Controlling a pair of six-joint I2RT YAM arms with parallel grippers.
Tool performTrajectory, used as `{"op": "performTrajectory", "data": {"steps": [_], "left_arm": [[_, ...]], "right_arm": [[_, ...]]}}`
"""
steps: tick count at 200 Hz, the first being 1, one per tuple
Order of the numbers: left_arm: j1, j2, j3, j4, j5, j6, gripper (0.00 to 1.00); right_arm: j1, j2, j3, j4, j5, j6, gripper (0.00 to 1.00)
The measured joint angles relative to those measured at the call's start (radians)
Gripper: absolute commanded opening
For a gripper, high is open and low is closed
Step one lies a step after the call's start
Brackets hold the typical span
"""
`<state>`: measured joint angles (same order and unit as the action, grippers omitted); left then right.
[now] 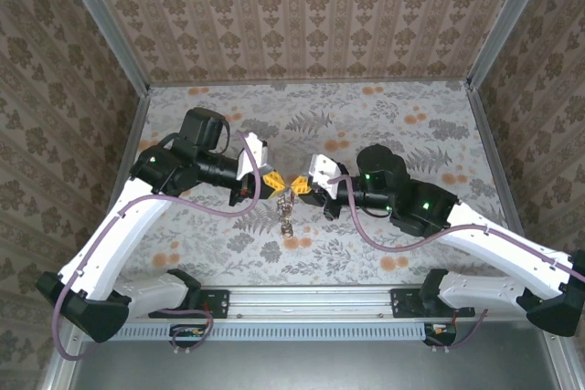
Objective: Put the keys on the keyring
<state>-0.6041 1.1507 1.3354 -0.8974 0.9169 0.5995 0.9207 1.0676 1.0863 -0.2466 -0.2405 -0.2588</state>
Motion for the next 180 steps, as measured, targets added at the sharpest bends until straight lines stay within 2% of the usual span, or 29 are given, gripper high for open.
{"op": "performTrajectory", "data": {"steps": [180], "left_arm": [[-0.003, 0.000, 0.000, 0.001, -0.028, 0.000, 0.00]], "right_arm": [[0.000, 0.051, 0.077, -0.095, 0.000, 0.000, 0.00]]}}
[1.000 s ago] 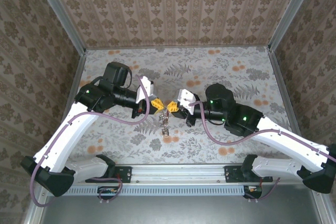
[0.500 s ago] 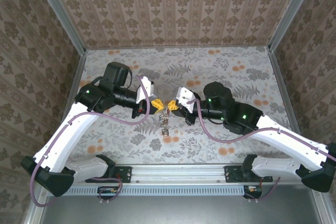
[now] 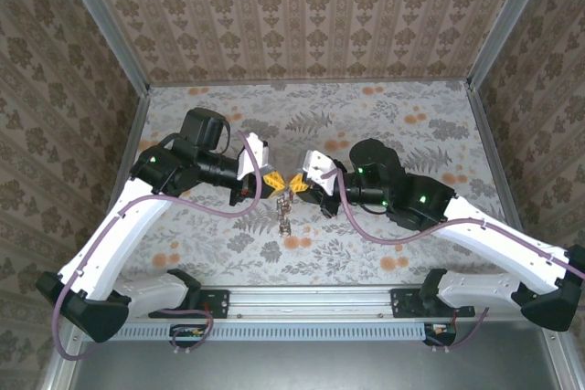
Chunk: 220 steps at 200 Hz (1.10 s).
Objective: Put the keys on the keyring
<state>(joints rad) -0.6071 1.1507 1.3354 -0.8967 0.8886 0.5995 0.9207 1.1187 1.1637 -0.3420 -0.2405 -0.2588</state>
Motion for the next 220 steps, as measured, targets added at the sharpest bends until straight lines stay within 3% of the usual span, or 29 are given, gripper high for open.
{"op": "performTrajectory", "data": {"steps": [220], "left_arm": [[-0.005, 0.000, 0.000, 0.003, -0.008, 0.000, 0.00]], "right_arm": [[0.008, -0.016, 0.000, -0.006, -0.007, 0.000, 0.00]]}}
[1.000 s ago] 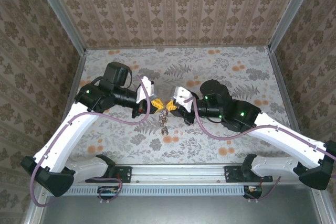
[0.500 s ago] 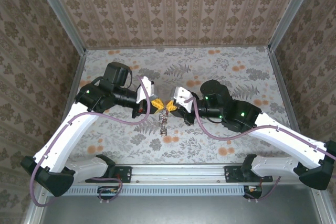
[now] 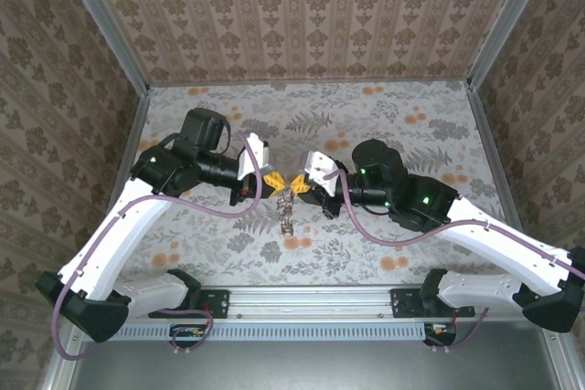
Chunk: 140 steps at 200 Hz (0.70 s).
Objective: Put the keys on the keyring
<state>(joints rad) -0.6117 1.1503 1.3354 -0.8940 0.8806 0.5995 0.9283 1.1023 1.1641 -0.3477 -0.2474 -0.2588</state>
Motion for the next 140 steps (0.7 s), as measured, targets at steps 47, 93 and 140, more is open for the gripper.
{"op": "performTrajectory", "data": {"steps": [47, 93, 140], "left_arm": [[-0.004, 0.000, 0.000, 0.000, -0.005, 0.000, 0.00], [-0.004, 0.000, 0.000, 0.000, -0.006, 0.000, 0.00], [-0.004, 0.000, 0.000, 0.000, -0.007, 0.000, 0.00]], "right_arm": [[0.000, 0.010, 0.000, 0.000, -0.008, 0.000, 0.00], [0.000, 0.013, 0.000, 0.006, -0.015, 0.000, 0.00], [0.000, 0.013, 0.000, 0.007, -0.014, 0.000, 0.00]]}}
